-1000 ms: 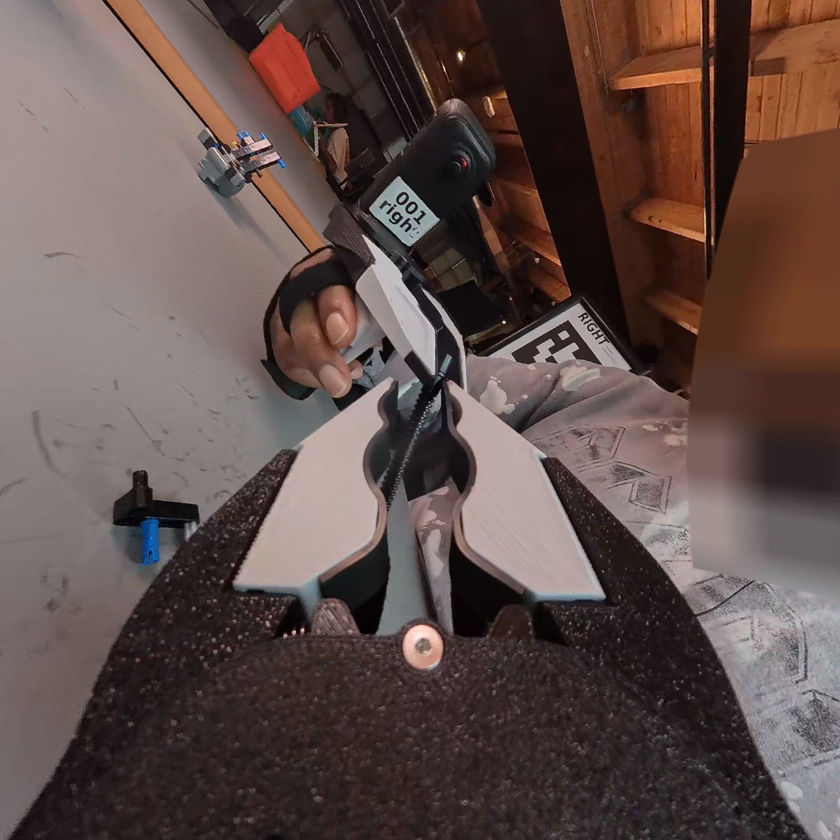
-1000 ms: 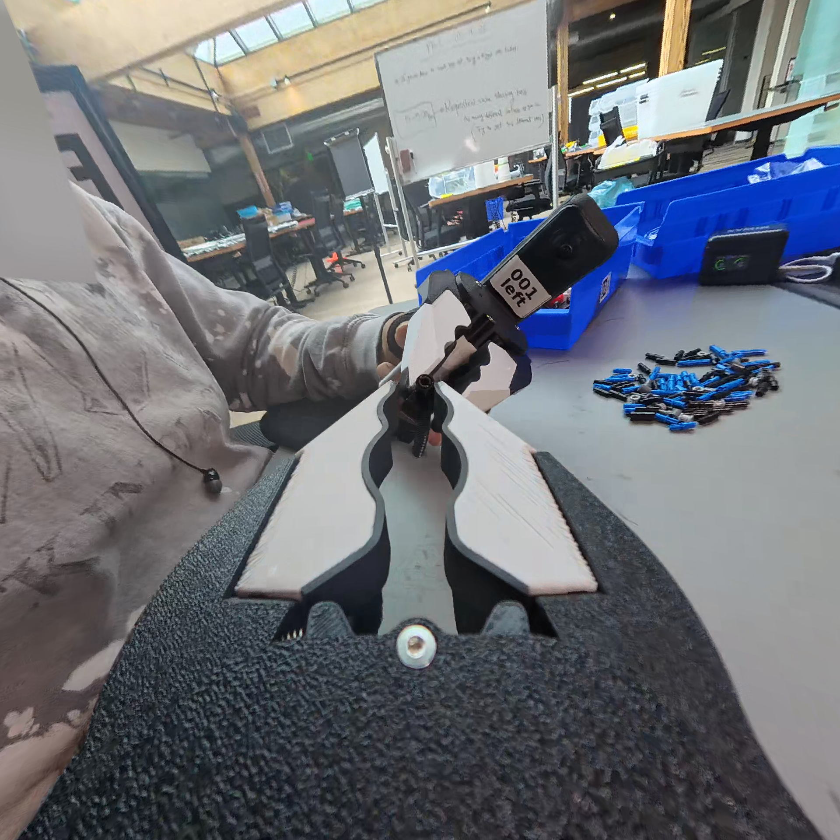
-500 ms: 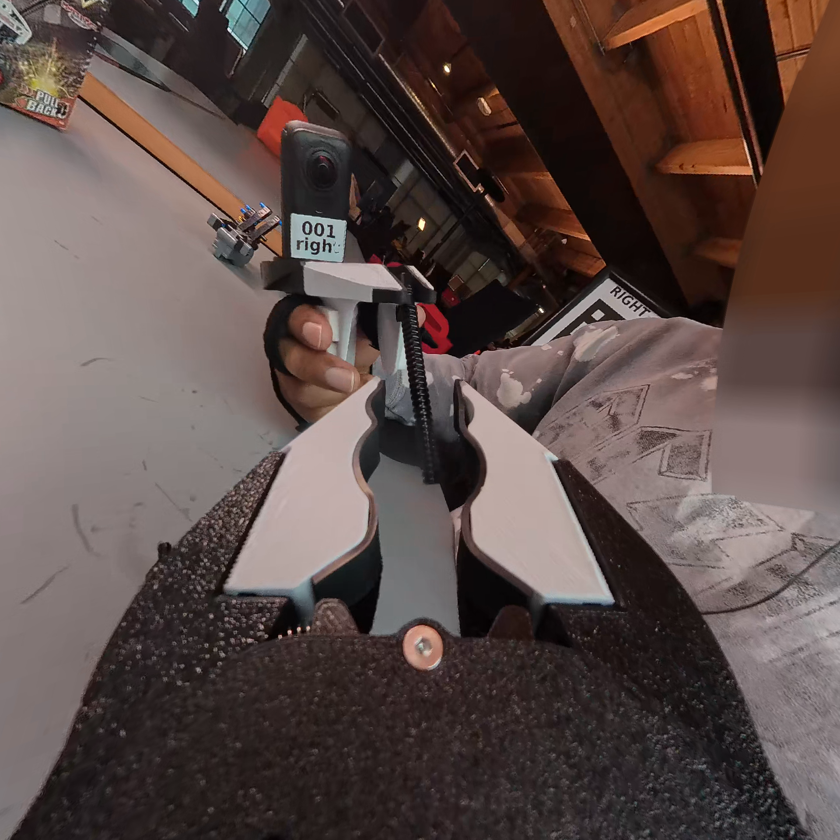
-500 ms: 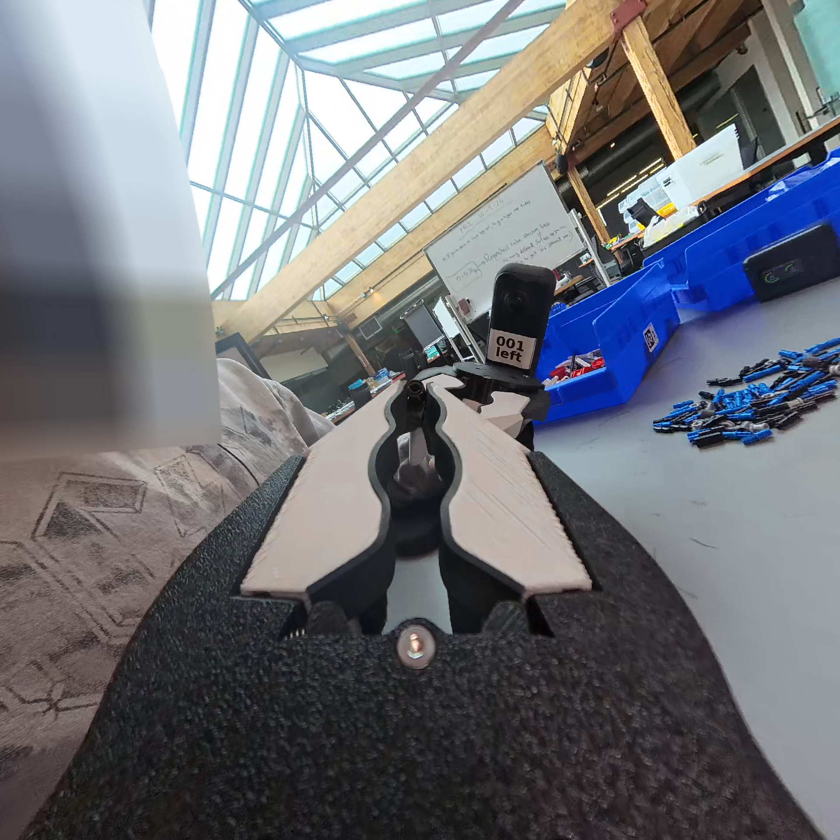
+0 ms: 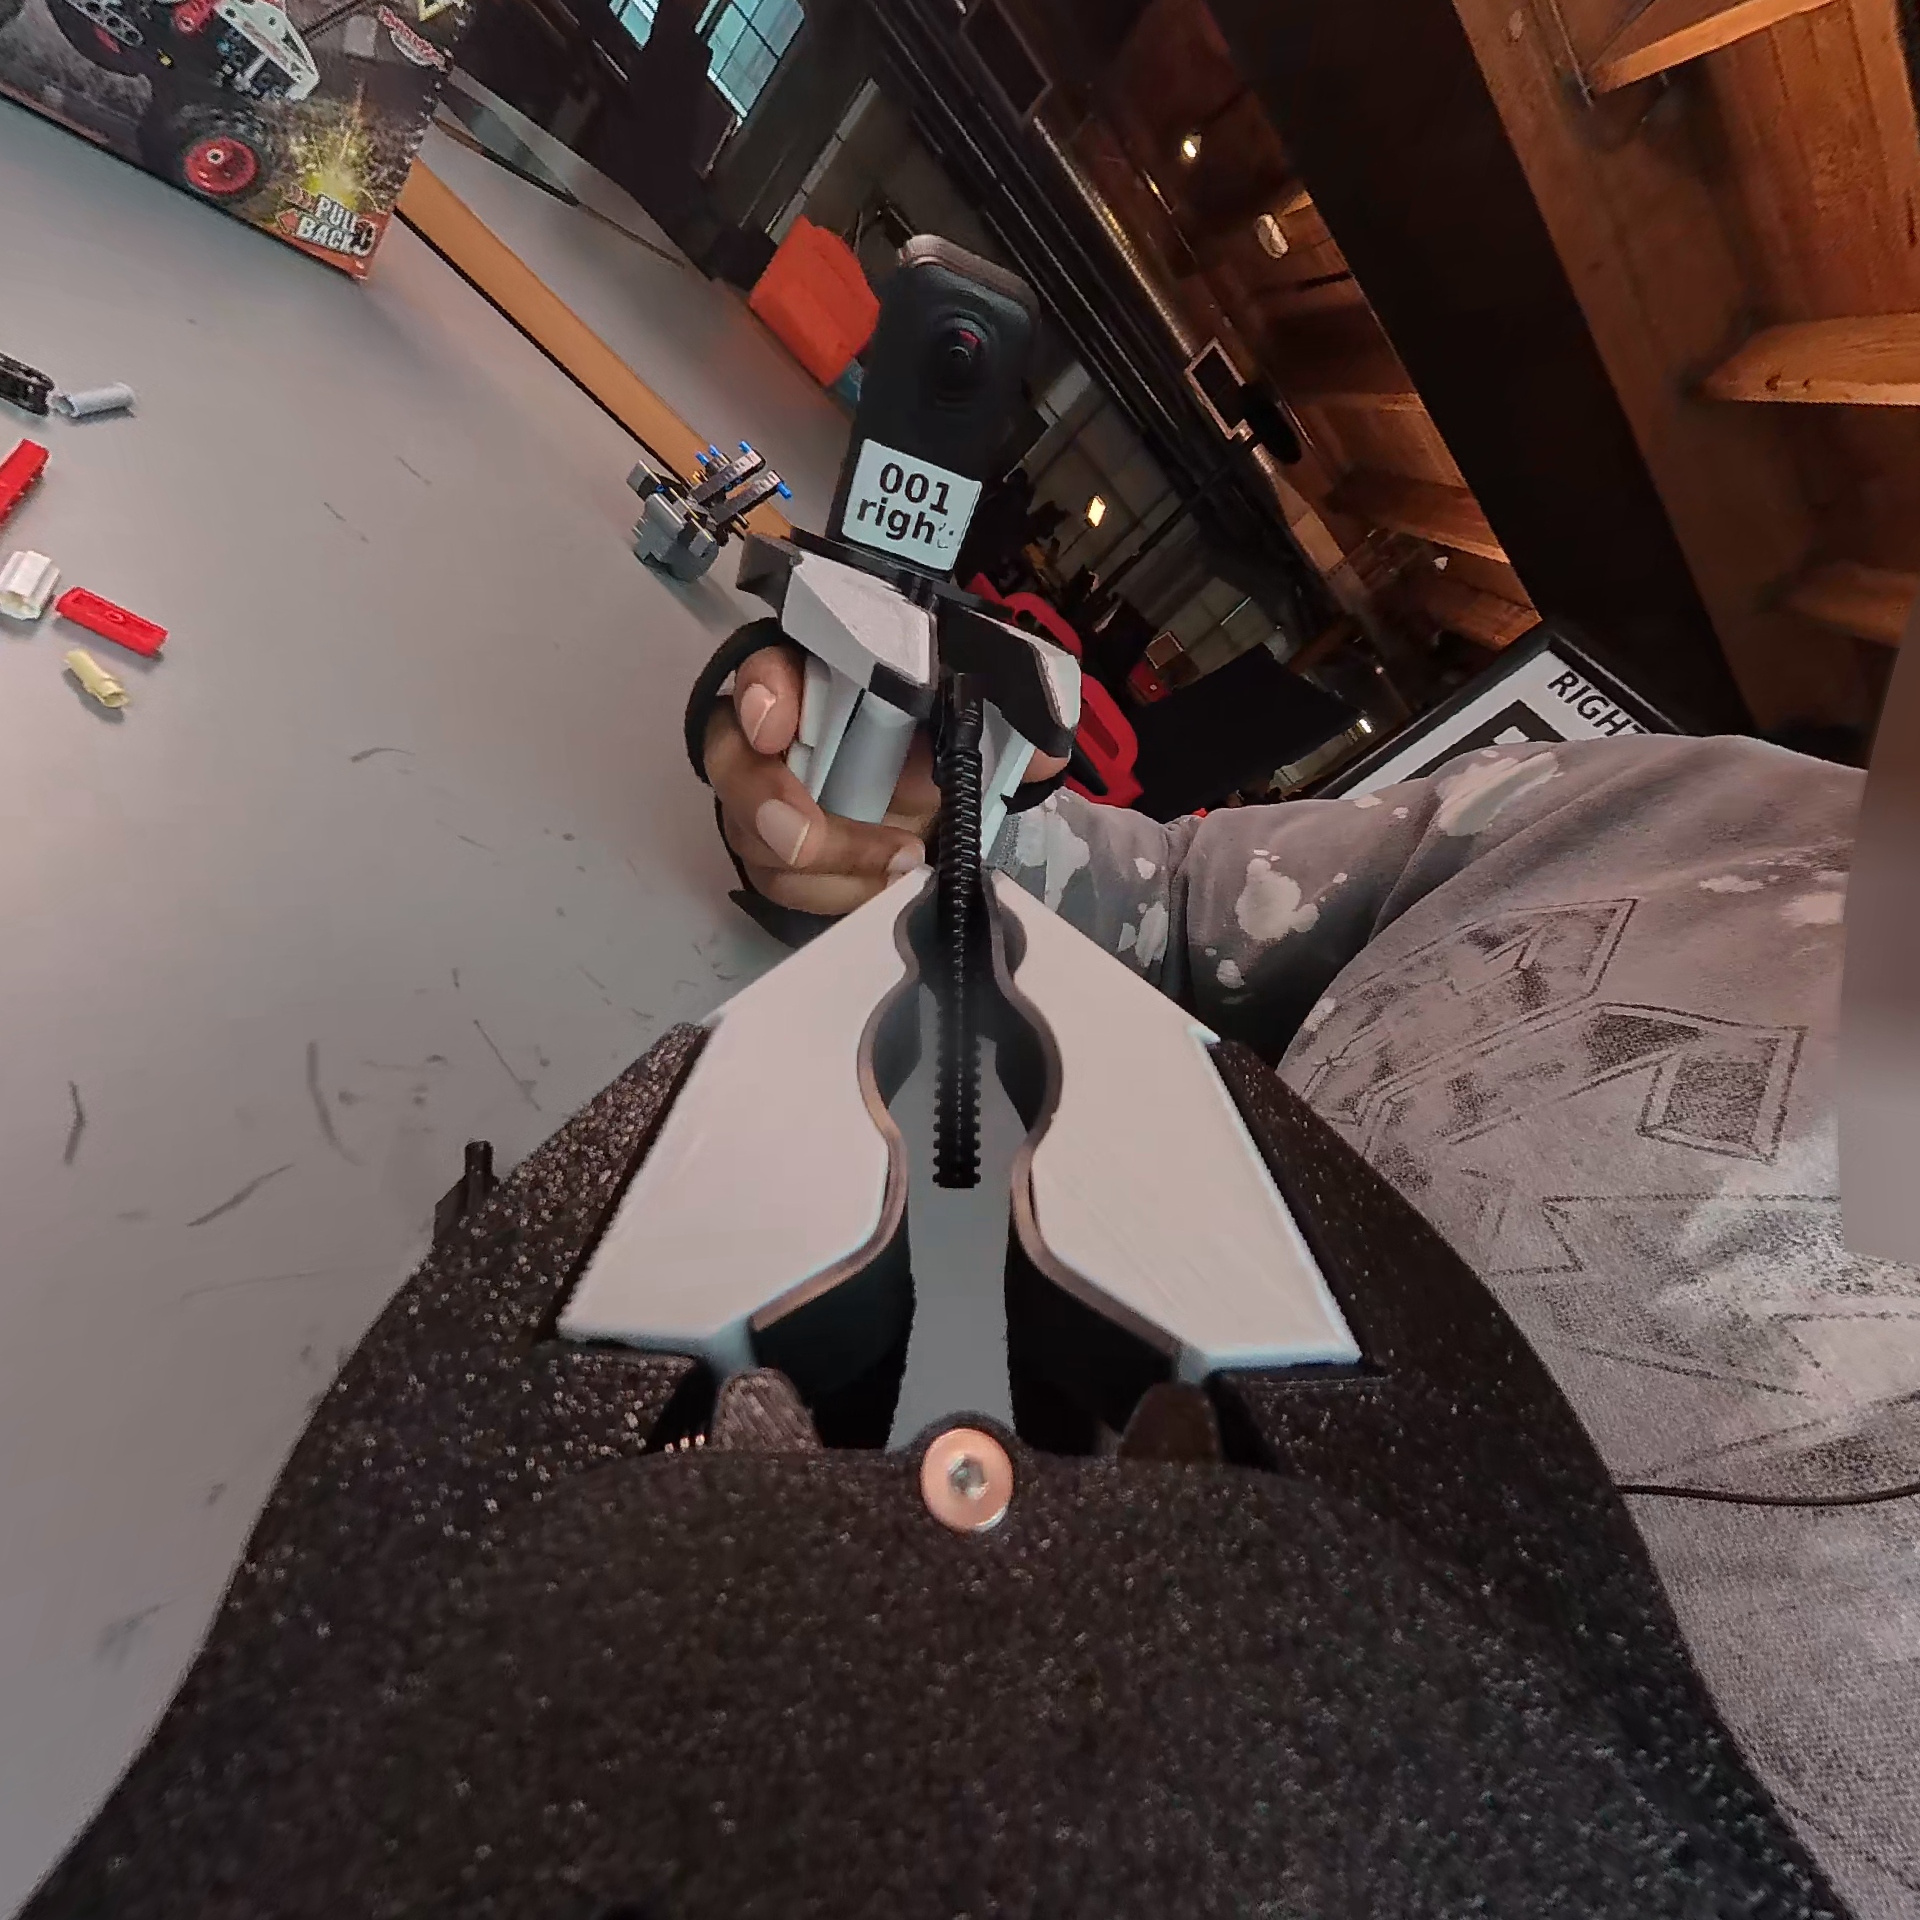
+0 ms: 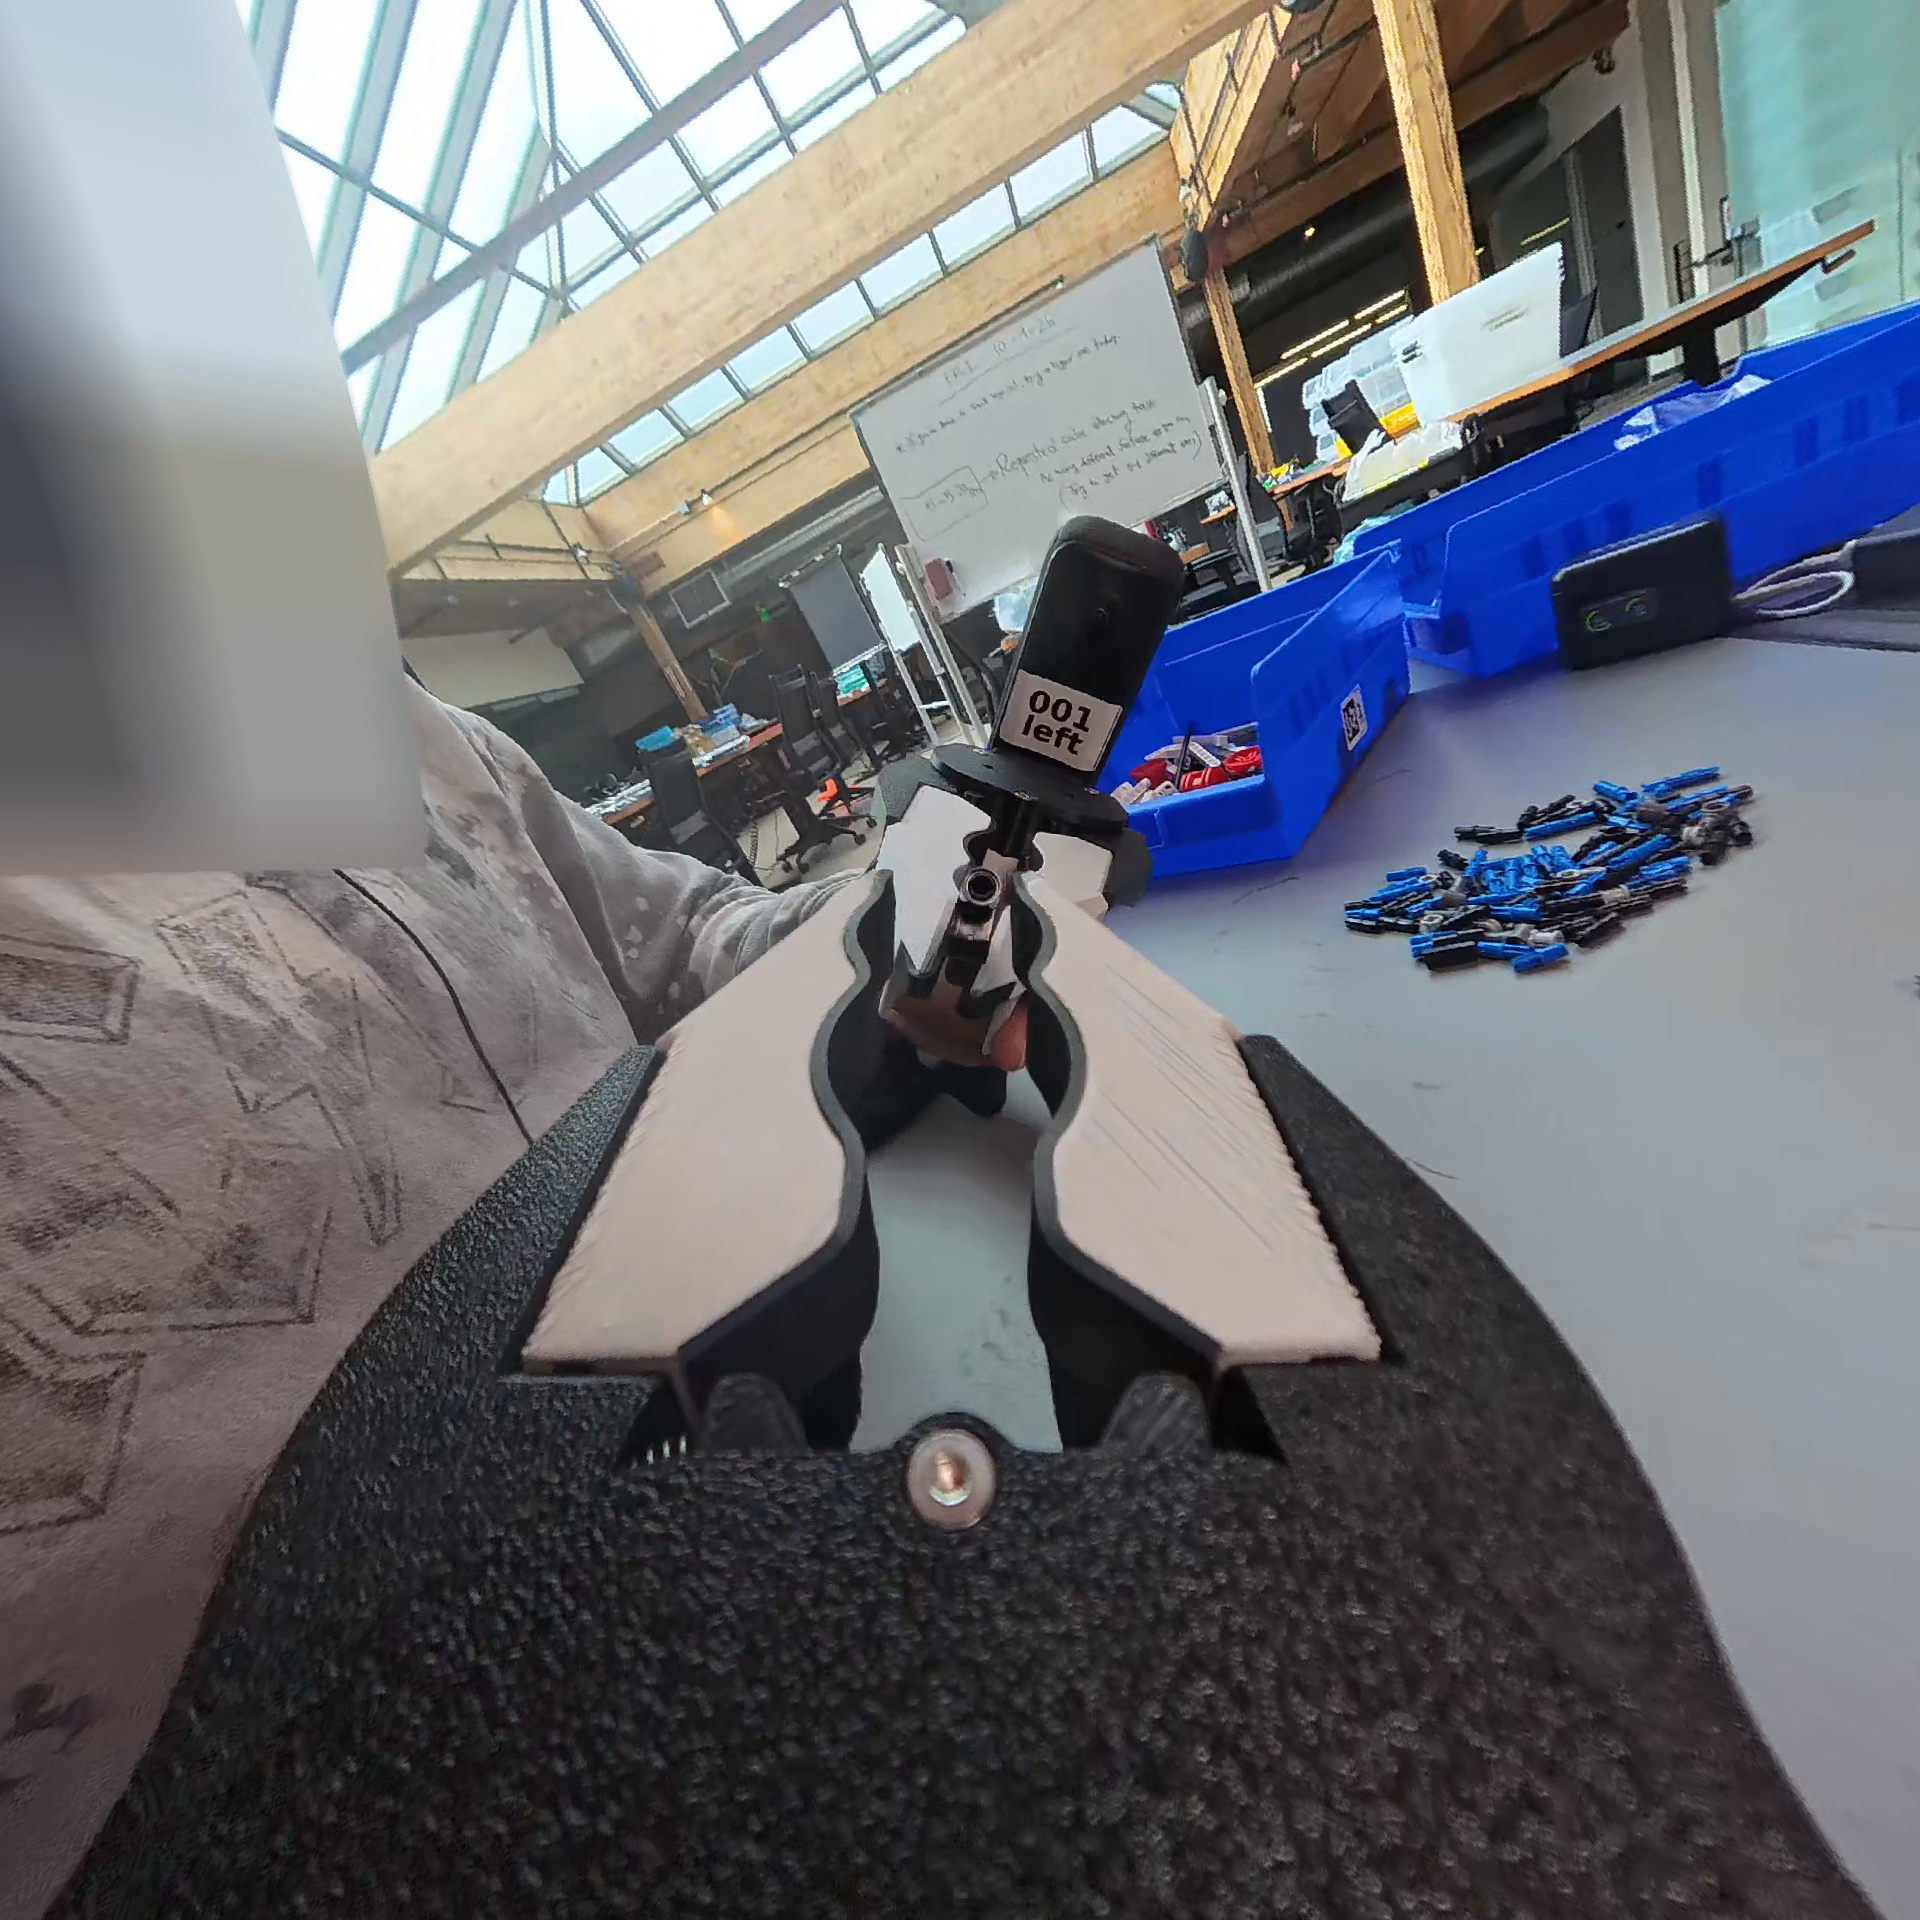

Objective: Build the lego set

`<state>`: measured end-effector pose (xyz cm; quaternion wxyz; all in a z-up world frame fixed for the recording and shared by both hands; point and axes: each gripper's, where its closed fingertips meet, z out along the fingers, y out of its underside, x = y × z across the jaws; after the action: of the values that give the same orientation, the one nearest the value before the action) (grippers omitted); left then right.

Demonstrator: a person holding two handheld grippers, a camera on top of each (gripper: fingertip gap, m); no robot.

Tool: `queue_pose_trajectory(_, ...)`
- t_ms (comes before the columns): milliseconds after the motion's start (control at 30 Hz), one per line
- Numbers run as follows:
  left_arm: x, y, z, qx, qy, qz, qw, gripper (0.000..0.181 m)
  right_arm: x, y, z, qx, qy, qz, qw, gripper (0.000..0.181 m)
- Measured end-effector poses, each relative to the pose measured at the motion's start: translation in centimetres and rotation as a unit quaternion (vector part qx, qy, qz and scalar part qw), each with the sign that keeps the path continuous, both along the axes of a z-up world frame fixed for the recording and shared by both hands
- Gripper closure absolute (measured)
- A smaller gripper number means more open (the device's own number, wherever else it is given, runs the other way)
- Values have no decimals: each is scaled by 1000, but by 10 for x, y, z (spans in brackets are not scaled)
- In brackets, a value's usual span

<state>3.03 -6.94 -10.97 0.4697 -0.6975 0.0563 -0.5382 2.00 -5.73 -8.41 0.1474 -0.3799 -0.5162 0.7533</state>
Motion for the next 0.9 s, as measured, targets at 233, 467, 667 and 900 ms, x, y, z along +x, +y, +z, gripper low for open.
queue_pose_trajectory(233, 0, 1, -2, -8, -3, -1, 1000, 176, -2, 2, -9, 31, -12, -16, 999, 172)
queue_pose_trajectory(467, 0, -1, -8, -8, 39, 7, 999, 176, 0, -1, -18, 42, -36, 3, 998, 174)
queue_pose_trajectory(667, -2, -5, -25, 11, 181, 9, 983, 176, 6, -14, -46, 146, -77, 30, 986, 174)
queue_pose_trajectory(900, 1, -13, -32, 18, 209, -19, 977, 163, 5, -16, -45, 171, -65, 17, 983, 174)
